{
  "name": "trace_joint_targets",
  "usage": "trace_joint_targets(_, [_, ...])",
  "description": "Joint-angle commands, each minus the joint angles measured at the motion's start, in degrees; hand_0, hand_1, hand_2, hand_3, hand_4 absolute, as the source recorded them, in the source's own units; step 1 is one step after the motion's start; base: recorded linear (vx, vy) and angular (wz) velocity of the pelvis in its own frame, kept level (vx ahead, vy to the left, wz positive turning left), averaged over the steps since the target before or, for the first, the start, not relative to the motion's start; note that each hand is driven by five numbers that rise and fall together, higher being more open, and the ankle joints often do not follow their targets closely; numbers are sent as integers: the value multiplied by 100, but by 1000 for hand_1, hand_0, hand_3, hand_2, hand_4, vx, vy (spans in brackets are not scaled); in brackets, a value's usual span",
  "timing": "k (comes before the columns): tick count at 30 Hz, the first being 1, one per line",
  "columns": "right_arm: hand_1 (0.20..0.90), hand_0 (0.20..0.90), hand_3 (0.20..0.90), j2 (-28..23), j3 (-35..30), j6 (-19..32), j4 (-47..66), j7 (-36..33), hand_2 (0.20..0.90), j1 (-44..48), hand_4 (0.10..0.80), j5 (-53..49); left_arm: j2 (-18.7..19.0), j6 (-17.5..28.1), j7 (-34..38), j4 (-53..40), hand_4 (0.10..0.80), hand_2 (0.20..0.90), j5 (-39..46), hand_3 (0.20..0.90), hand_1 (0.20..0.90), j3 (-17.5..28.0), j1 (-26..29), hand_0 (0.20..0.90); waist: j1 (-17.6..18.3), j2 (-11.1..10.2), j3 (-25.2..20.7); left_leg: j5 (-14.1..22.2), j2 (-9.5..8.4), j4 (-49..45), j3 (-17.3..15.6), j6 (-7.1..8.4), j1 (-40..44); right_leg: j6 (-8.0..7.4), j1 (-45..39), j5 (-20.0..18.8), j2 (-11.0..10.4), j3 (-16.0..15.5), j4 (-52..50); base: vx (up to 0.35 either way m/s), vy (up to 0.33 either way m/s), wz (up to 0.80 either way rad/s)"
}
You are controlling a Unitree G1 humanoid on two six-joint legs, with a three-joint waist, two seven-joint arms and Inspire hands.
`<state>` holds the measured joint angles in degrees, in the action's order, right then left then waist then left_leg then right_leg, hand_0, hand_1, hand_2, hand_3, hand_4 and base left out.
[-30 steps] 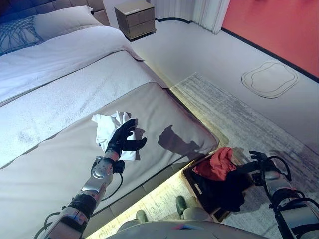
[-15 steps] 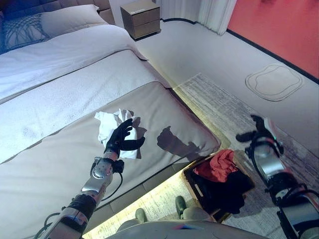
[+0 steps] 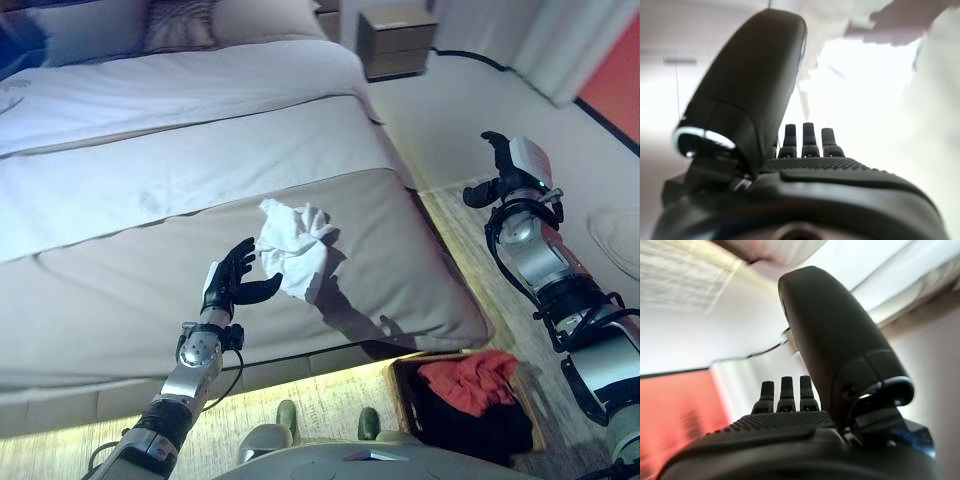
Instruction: Pick up the clothes from the bed and place them into the basket
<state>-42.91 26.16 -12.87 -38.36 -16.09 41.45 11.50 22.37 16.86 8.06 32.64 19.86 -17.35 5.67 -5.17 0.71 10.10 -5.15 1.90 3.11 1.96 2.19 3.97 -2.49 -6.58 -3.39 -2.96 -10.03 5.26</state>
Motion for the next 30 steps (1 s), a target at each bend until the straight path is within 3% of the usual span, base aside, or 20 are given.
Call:
trace_joint_targets(1, [900, 900, 900, -470, 499, 352, -155, -55, 900, 1290, 800, 314, 537, 880, -158, -768, 800, 900, -340, 900, 900, 120, 50, 900, -369, -310, 99, 1076, -118, -1141, 190, -21, -333, 129, 266, 851, -425, -171, -1234, 20, 73, 51])
trace_joint_targets(5, [900, 900, 900, -407, 814, 293, -555, -126, 900, 1904, 800, 313, 769, 1078, -122, -1028, 800, 900, -350, 900, 900, -5, 159, 900, -701, -158, 520, 1059, -258, -1488, 447, -34, -805, 197, 592, 1040, -555, -483, -1730, -80, 51, 49])
trace_joint_targets(10, [900, 900, 900, -299, 1291, -3, -826, -240, 900, 2694, 800, 203, 784, 1229, -43, -1008, 800, 900, 129, 900, 900, 4, 119, 900, -1031, 56, 1186, 1083, -421, -1975, 677, -59, -1433, 316, 1110, 1326, -695, -765, -2418, -133, 25, 37])
trace_joint_targets(13, [900, 900, 900, -253, 1391, -184, -1038, -241, 900, 3009, 800, 245, 781, 1349, -87, -1179, 800, 900, 153, 900, 900, -4, -25, 900, -1189, 191, 1498, 1100, -568, -2408, 782, -87, -1947, 402, 1555, 1486, -792, -839, -2974, -102, 18, 39])
trace_joint_targets(14, [900, 900, 900, -219, 1445, -236, -1186, -193, 900, 3118, 800, 237, 776, 1360, -85, -1242, 800, 900, 156, 900, 900, -23, -50, 900, -1255, 224, 1597, 1253, -612, -2563, 794, -88, -2024, 385, 1660, 1666, -811, -787, -3211, -57, 11, 33])
trace_joint_targets(18, [900, 900, 900, -94, 1399, -352, -1681, -87, 900, 3429, 800, -344, 822, 1459, -11, -1526, 800, 900, 247, 900, 900, -137, -53, 900, -1398, 406, 1966, 1281, -818, -2959, 805, -212, -2532, 399, 2215, 1784, -993, -871, -3856, -86, 48, 29])
trace_joint_targets(23, [900, 900, 900, 23, 1427, -407, -2081, -43, 900, 3575, 800, -214, 768, 1447, 35, -1702, 800, 900, 580, 900, 900, -245, -201, 900, -1509, 553, 1969, 1364, -988, -3421, 789, -334, -3349, 414, 3054, 1855, -1105, -906, -4410, -75, 60, 21])
trace_joint_targets(30, [900, 900, 900, 123, 1426, -573, -2372, 47, 900, 3757, 800, -491, 834, 1486, 46, -2064, 800, 900, 871, 900, 900, -137, -459, 900, -1623, 717, 1969, 1485, -1074, -4041, 772, -418, -4262, 506, 3951, 1989, -1067, -875, -5016, -51, -4, 7])
